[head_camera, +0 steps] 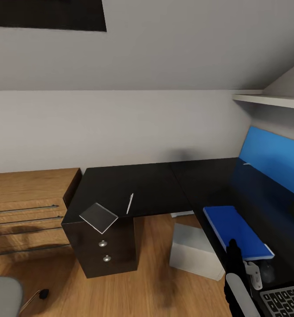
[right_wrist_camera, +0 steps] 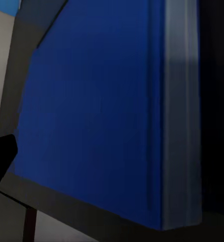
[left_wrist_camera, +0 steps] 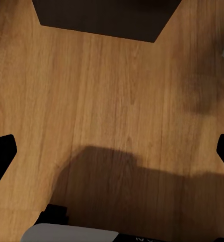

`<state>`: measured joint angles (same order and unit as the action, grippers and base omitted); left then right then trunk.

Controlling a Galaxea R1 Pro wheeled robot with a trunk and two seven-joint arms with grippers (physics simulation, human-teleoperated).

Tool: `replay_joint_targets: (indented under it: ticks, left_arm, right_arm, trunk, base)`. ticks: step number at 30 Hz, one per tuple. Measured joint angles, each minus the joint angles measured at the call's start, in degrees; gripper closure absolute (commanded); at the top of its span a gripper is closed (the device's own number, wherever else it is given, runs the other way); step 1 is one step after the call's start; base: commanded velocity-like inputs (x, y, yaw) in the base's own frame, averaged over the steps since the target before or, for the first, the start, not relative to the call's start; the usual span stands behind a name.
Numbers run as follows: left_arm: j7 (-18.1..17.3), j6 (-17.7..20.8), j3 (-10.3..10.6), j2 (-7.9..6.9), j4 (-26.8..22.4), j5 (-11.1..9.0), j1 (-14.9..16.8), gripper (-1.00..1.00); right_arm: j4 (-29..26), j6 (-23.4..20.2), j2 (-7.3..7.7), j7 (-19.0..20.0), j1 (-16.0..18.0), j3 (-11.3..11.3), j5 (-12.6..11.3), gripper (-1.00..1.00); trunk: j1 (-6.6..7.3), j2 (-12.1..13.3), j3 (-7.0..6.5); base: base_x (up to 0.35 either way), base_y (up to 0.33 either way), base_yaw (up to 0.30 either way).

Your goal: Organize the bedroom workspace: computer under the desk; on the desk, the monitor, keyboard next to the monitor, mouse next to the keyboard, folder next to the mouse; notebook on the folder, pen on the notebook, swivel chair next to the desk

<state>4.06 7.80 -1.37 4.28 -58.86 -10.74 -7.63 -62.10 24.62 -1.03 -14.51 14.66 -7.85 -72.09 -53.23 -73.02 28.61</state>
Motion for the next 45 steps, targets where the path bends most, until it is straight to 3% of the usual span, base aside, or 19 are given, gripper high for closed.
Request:
replay_joint_targets:
  ticks: [45]
  left_arm:
    - [0.2,0.0,0.0,-0.06,0.1,0.0,0.0,-1.0]
  right_arm:
    - [0.0,-0.2,-0.25,0.1,0.0,0.7,0.4,-1.0]
  trunk:
    - [0.21,0.4,-0.17]
  base:
    - [-0.028,0.0,0.0]
